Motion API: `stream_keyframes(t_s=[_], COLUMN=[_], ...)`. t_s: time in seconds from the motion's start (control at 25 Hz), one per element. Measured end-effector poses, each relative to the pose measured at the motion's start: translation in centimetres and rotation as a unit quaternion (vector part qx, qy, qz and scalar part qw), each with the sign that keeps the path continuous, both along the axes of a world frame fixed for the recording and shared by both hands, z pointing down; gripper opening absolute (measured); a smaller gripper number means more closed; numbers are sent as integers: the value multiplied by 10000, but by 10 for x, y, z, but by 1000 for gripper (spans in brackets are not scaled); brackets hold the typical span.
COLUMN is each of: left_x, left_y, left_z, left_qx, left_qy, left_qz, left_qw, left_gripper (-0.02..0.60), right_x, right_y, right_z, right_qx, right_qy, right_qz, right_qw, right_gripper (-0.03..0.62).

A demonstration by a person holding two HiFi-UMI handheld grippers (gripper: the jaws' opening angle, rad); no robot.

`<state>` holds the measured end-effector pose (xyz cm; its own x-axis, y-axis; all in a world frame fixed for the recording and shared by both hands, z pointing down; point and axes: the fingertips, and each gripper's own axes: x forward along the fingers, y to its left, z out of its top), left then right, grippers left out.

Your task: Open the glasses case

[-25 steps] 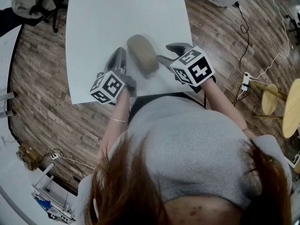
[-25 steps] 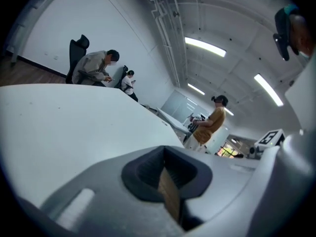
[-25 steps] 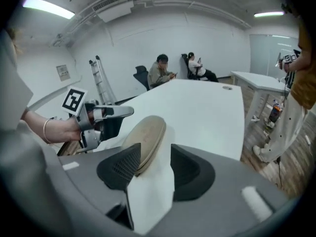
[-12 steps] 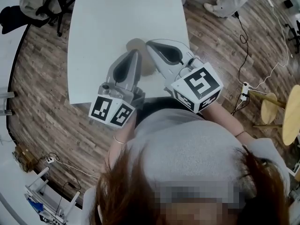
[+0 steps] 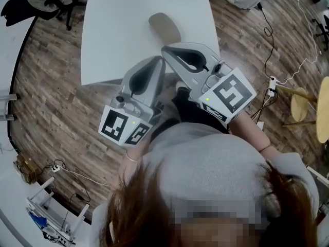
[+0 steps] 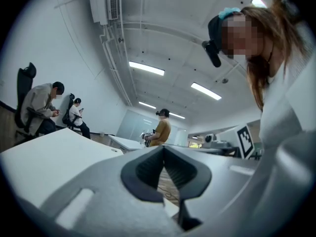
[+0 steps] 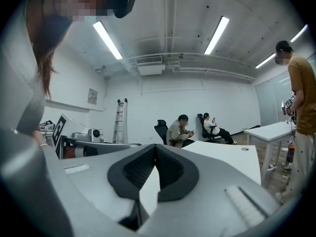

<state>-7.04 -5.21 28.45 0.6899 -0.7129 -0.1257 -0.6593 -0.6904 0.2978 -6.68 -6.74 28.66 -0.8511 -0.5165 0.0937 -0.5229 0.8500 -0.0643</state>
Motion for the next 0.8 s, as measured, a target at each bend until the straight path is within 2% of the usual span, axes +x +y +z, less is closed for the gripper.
stream_keyframes(t_s=[0.08, 0.2, 0.28, 0.36, 0.44, 0.56, 0.6, 0.64, 0.68, 0.8], left_x=[-8, -16, -19, -21, -17, 7, 11, 13, 13, 14], left_y=[34, 78, 101, 122, 142, 174, 181, 188, 196, 222], left_z=[-2, -9, -12, -18, -32, -61, -65, -66, -65, -66], left_qx=[110, 588, 713, 840, 1130, 1619, 1712, 1776, 1839, 2080], left_qy=[-173, -779, -954, -936, -738, -346, -283, -276, -294, -291], left_qz=[40, -102, -136, -183, -208, 222, 279, 310, 364, 372], left_qw=[9998, 9952, 9928, 9919, 9906, 9859, 9844, 9832, 9818, 9770], left_gripper=[-3, -5, -5, -5, -6, 1, 62, 48, 4, 5], right_x=[-9, -18, -20, -19, -18, -26, -27, -26, -25, -17], right_y=[33, 74, 97, 118, 137, 162, 168, 172, 176, 197], right_z=[-4, -11, -16, -18, -19, -19, -19, -17, -15, -14], right_qx=[33, 178, 226, 241, 247, 363, 347, 287, 237, 232], right_qy=[-25, -10, -5, 26, 107, 151, 105, 70, 76, 91], right_qz=[98, 483, 721, 808, 773, 637, 705, 774, 797, 729], right_qw=[9999, 9987, 9971, 9964, 9966, 9972, 9969, 9966, 9965, 9970], right_gripper=[3, 3, 2, 2, 2, 2, 3, 3, 3, 3])
